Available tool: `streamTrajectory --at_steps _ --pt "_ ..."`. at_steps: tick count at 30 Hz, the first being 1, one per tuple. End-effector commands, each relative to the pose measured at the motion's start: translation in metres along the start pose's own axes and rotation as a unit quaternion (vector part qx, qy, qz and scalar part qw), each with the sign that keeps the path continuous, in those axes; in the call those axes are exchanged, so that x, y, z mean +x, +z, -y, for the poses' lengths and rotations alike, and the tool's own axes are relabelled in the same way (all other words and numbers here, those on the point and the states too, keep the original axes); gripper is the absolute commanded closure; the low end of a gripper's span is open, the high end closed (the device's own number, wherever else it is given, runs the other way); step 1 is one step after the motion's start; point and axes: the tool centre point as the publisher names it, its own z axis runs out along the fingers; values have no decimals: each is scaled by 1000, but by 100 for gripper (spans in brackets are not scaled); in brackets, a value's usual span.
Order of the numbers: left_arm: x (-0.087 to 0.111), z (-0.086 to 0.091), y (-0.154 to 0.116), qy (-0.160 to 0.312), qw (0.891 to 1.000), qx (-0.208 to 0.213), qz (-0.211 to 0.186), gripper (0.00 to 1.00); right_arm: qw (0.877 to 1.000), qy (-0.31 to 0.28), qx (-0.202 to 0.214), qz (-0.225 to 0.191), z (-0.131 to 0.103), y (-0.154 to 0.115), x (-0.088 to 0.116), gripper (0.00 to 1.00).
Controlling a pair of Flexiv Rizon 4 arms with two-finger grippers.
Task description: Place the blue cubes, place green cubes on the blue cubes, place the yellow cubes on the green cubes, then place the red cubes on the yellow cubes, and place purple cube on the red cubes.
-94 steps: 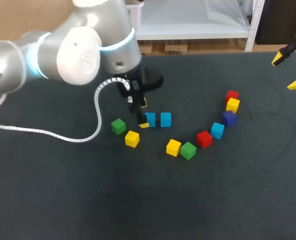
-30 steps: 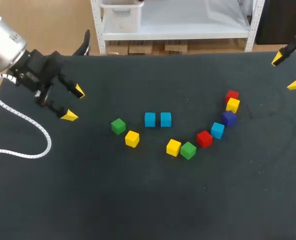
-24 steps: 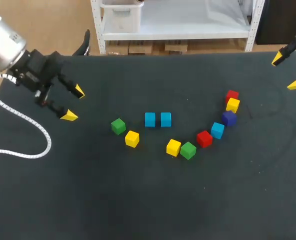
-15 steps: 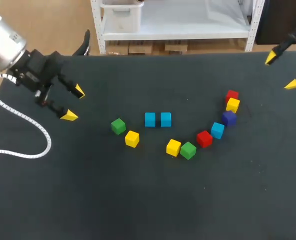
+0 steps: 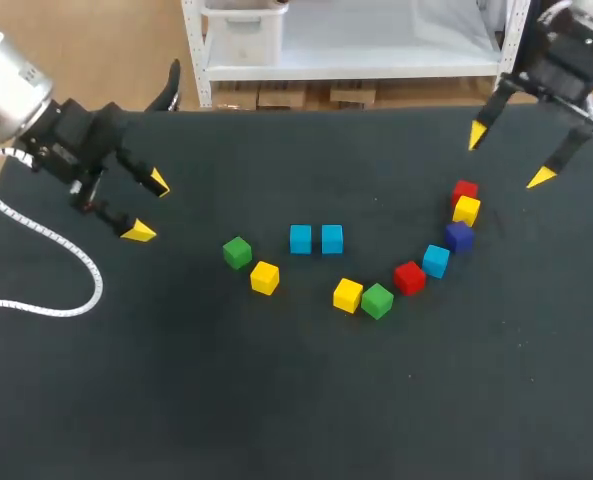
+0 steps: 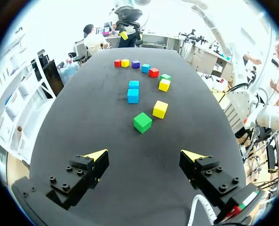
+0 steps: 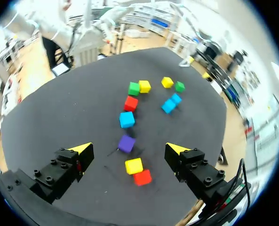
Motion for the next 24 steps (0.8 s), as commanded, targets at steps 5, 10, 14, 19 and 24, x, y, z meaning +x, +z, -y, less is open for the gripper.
streamTrajectory --at_steps 5,10,14,19,24 --pt "1 1 0 2 1000 -1 1 0 975 -160 -156 12 14 25 -9 0" --pt "1 1 0 2 1000 -1 1 0 964 -182 -192 1 18 49 -12 0" --pt "1 1 0 2 1000 -1 1 0 976 -153 -152 -10 23 60 -13 0" --pt "1 1 0 2 1000 -1 1 0 985 -127 -115 -18 22 75 -19 0" --pt "1 1 0 2 1000 -1 1 0 990 -107 -95 -19 16 86 -23 0"
